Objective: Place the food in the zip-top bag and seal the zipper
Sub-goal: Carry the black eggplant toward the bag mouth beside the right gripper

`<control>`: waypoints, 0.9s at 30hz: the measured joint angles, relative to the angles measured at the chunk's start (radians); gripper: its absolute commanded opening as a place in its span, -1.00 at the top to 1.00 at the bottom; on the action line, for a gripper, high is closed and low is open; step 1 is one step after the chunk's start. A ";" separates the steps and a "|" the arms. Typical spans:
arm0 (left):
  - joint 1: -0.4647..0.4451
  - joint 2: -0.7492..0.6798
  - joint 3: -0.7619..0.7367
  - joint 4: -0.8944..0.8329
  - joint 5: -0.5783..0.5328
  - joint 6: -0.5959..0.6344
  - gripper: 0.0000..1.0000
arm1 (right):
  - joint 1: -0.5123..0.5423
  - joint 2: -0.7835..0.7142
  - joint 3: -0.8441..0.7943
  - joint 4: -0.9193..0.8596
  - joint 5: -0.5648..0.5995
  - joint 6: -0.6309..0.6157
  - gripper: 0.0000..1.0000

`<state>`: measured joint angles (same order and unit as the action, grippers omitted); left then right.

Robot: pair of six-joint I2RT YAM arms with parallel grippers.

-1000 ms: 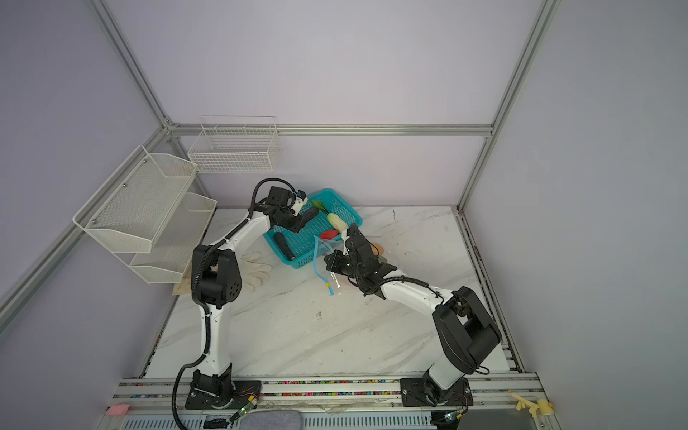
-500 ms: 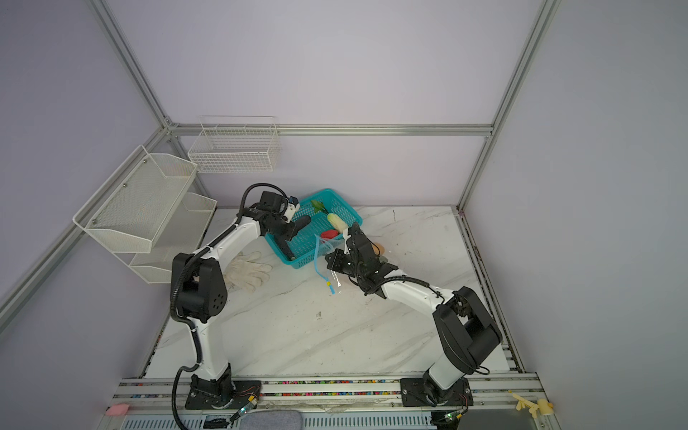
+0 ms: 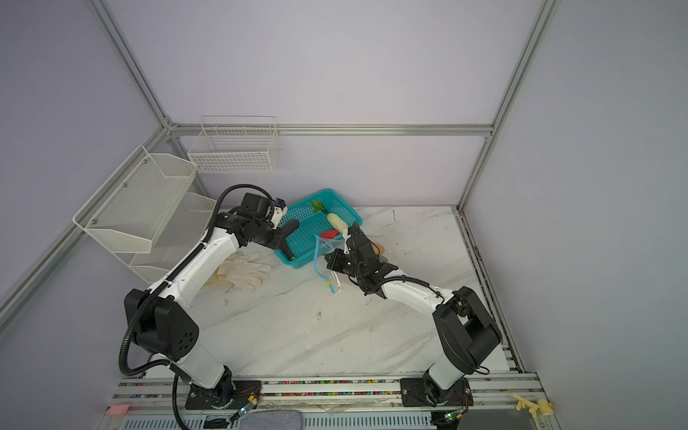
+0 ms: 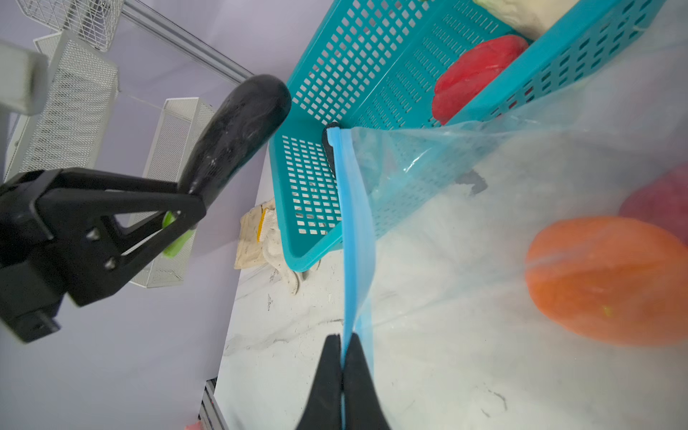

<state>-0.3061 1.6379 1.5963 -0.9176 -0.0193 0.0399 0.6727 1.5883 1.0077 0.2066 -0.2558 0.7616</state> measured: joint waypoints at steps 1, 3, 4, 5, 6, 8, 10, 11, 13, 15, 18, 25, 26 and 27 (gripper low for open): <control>-0.011 -0.016 -0.004 -0.017 -0.006 -0.003 0.51 | 0.000 0.001 0.000 0.000 0.000 0.000 1.00; -0.031 -0.040 -0.006 -0.056 -0.019 -0.010 0.52 | 0.000 0.002 0.000 0.000 0.000 -0.001 1.00; -0.041 -0.050 -0.006 -0.074 -0.027 -0.015 0.52 | 0.000 0.002 0.000 0.000 0.000 -0.001 1.00; -0.050 -0.057 -0.006 -0.091 -0.032 -0.020 0.52 | 0.000 0.002 0.000 0.001 0.001 -0.001 1.00; -0.059 -0.065 -0.006 -0.111 -0.038 -0.024 0.54 | 0.000 0.002 0.000 0.001 0.001 -0.002 1.00; -0.080 -0.078 -0.005 -0.153 -0.043 -0.031 0.55 | 0.000 0.002 0.000 0.001 0.001 -0.003 1.00; -0.098 -0.086 -0.005 -0.192 -0.048 -0.038 0.56 | 0.000 0.004 0.000 0.002 0.000 -0.004 1.00; -0.106 -0.089 -0.005 -0.208 -0.050 -0.040 0.56 | 0.000 0.005 0.000 0.002 0.000 -0.005 1.00; -0.131 -0.092 -0.004 -0.245 -0.053 -0.047 0.56 | 0.000 0.009 0.000 0.005 0.000 -0.005 1.00; -0.151 -0.093 -0.003 -0.272 -0.051 -0.048 0.56 | 0.000 0.013 0.000 0.006 0.000 -0.007 1.00; -0.175 -0.097 -0.002 -0.302 -0.036 -0.049 0.57 | 0.000 0.014 0.000 0.006 0.000 -0.010 1.00; -0.188 -0.125 -0.001 -0.328 0.019 -0.051 0.57 | 0.000 0.015 0.000 0.006 -0.004 -0.016 1.00; -0.188 -0.127 -0.001 -0.329 0.024 -0.051 0.57 | 0.000 0.015 0.000 0.006 -0.005 -0.016 1.00; -0.188 -0.129 0.000 -0.330 0.031 -0.051 0.57 | 0.000 0.015 0.000 0.006 -0.006 -0.016 1.00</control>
<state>-0.4946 1.5093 1.5959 -1.2476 0.0116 -0.0109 0.6724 1.6032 1.0077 0.2131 -0.2619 0.7460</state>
